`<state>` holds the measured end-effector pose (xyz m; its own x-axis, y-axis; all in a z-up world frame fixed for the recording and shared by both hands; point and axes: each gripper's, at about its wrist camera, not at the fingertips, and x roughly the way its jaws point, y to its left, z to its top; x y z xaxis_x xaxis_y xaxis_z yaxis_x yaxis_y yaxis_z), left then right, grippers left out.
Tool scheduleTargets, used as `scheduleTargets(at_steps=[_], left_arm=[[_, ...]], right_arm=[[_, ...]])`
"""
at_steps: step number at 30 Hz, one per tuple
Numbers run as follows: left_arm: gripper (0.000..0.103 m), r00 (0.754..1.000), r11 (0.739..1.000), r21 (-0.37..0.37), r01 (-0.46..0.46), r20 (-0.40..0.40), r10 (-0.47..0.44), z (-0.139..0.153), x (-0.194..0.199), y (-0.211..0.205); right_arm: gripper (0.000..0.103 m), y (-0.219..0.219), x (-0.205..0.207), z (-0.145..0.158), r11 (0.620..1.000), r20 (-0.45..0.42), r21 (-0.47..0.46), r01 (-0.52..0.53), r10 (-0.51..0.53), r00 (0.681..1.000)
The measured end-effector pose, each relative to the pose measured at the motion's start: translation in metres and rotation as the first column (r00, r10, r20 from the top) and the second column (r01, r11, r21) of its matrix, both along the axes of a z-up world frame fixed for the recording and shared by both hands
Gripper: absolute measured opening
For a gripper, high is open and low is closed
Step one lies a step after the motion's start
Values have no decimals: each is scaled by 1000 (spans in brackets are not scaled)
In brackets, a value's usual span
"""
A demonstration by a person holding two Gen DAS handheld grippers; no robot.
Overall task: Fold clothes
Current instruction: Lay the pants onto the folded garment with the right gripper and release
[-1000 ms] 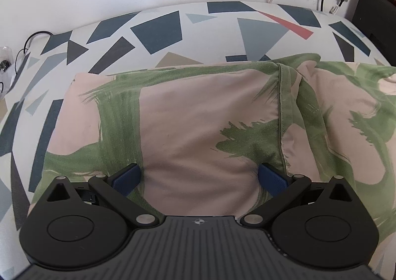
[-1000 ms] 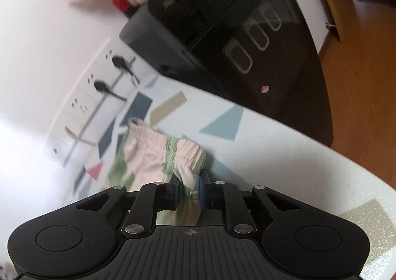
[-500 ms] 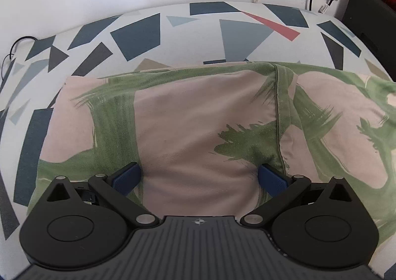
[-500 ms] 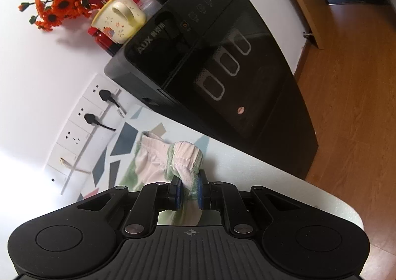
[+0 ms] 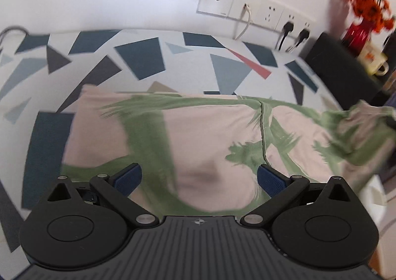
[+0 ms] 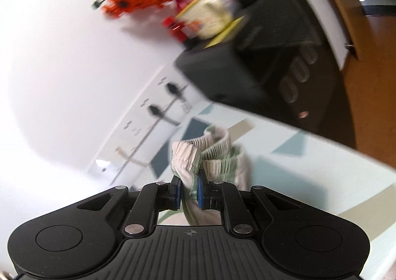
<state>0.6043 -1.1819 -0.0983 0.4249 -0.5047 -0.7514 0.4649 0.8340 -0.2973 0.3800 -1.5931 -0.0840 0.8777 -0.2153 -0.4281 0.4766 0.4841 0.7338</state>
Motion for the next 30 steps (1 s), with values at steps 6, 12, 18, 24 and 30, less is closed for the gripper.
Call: scheduleTargets(at_steps=[6,12,18,24,30], left_arm=[[102,997,986,-152,-72,-48,66,2,11,90],[100,984,969,-197,-147,-125,123,-11,16,164],[100,981,969,-195,-149,-151,121,-23,19,206],[100,979,969,-208,-130,-183,92,-31,31,221],[100,976,963,-254,-90,-216,35,-32,54,210]], right_arm=[[11,83,66,31,982,-28,-156,-110,107,994],[11,190,141,51,897,-11,-279,-342,353,936],[11,302,199,0,723,-189,-245,-646,618,763],[16,334,192,-50,726,-309,-120,-677,621,720],[26,337,183,-43,688,-322,-107,-718,659,680]])
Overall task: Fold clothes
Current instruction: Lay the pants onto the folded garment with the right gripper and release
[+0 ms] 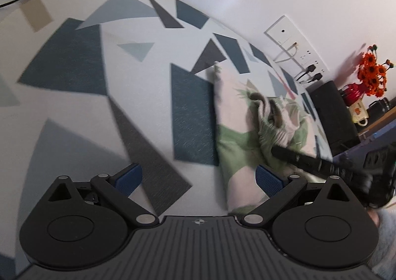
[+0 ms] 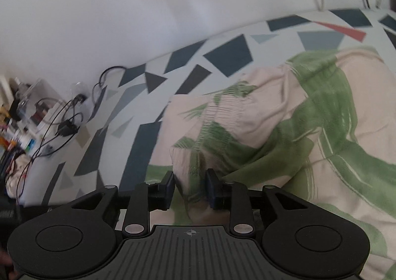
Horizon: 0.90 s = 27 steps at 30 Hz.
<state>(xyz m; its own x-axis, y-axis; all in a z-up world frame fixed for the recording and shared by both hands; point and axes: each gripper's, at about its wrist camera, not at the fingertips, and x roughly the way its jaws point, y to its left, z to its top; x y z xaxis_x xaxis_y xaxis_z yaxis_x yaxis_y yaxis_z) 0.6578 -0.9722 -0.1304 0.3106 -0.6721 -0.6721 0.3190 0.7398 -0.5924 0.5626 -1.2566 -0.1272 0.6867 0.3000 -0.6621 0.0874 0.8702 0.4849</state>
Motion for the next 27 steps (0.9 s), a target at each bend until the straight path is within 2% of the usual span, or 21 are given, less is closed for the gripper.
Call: scheduleTargets(at_steps=[4,7,13,17,19,23,27], left_arm=[[100,998,998,-40,53,-13,-54,4,20,-23],[100,995,992,-82,91,-32,-94,7,36,-44],[100,980,975,-137,175,-65,-186,10,65,-98],[99,969,964,-167,204,-104,-224,7,89,-136],[95,964,960,-180,216,-118,-239,4,99,-152],[86,960,962,-173,211,-150,-238,-4,114,-173],[84,960,964,-200,175,-184,-212,-14,122,-178]], right_arm=[[25,-5,-7,-8,1000,-35,14,17,-17,999],[25,-5,-14,-6,999,-30,-23,32,-32,999],[48,-2,-31,9,981,-3,-188,53,-54,999],[53,7,-36,6,945,-27,-328,-8,-1,1000],[55,13,-37,5,922,-35,-383,-49,38,999],[59,29,-30,2,903,-21,-419,-100,100,995],[59,39,-24,-3,902,-8,-413,-122,131,991]])
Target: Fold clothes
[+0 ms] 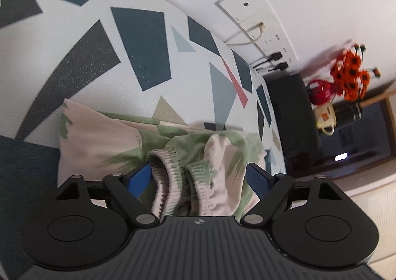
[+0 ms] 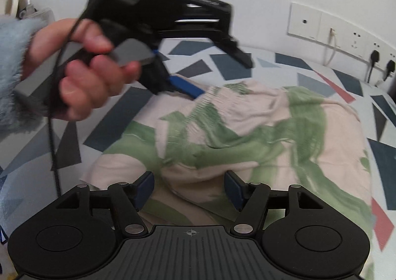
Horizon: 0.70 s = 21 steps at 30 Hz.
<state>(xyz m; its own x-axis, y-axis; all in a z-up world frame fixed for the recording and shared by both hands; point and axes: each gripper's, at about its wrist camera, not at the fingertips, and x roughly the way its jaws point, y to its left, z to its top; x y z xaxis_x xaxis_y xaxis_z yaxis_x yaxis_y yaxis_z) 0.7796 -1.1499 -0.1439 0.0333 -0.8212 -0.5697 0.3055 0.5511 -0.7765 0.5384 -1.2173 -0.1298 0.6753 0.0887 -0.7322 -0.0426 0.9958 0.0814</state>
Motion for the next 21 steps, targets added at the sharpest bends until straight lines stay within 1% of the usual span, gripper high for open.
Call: scheduleTargets(at_steps=[1,2,3,4,5,6,7,8,11,13,15,17,19,20,21], left_arm=[[84,1000,1000,-5,-5,2,5,-1,1,-1],[84,1000,1000,-7,-9,7,9,-2,1,-1],[73,1000,1000,-9,-13,15,13,-3,2,-2],[43,1000,1000,-7,-12,28,13,-2,1,-3],[32,999,1000,-1,-10,40,10,-1,1,-4],[14,999,1000,5,-13,53,12,1,0,-3],[7,998,1000,10,-18,65,18,3,-2,-2],[7,997,1000,3,-22,76,22,5,-3,1],[7,994,998,-51,-26,107,32,18,-8,11],[7,991,996,-87,-22,132,34,28,-11,19],[7,987,994,-101,-34,151,49,35,-15,28],[7,985,995,-83,-57,159,70,34,-17,37],[7,989,997,-28,-77,125,80,22,-15,41],[7,991,996,-6,-85,103,85,15,-13,43],[7,992,996,-1,-91,88,90,11,-12,45]], right_arm=[[58,1,2,-2,1000,0,6,0,0,1000],[54,1,4,-3,1000,0,12,1,-1,1000],[51,0,5,-4,1000,0,19,2,-2,1000],[38,-1,6,-5,1000,0,26,2,-2,1000],[19,-4,6,-5,999,3,39,2,-2,1000],[15,-7,5,-4,998,6,57,3,-3,1000],[11,-11,4,-3,997,10,75,4,-5,1000],[5,-15,3,-3,996,13,94,5,-6,1000],[4,-23,-5,8,990,45,140,-2,-5,999],[4,-24,-11,18,988,78,155,-18,6,997],[4,-26,-14,23,985,89,166,-35,20,996],[4,-27,-11,18,984,59,170,-52,43,997],[6,-25,-2,7,985,-15,163,-61,65,998],[13,-23,2,1,987,-51,151,-61,70,996],[15,-21,4,-2,988,-69,139,-61,71,995]])
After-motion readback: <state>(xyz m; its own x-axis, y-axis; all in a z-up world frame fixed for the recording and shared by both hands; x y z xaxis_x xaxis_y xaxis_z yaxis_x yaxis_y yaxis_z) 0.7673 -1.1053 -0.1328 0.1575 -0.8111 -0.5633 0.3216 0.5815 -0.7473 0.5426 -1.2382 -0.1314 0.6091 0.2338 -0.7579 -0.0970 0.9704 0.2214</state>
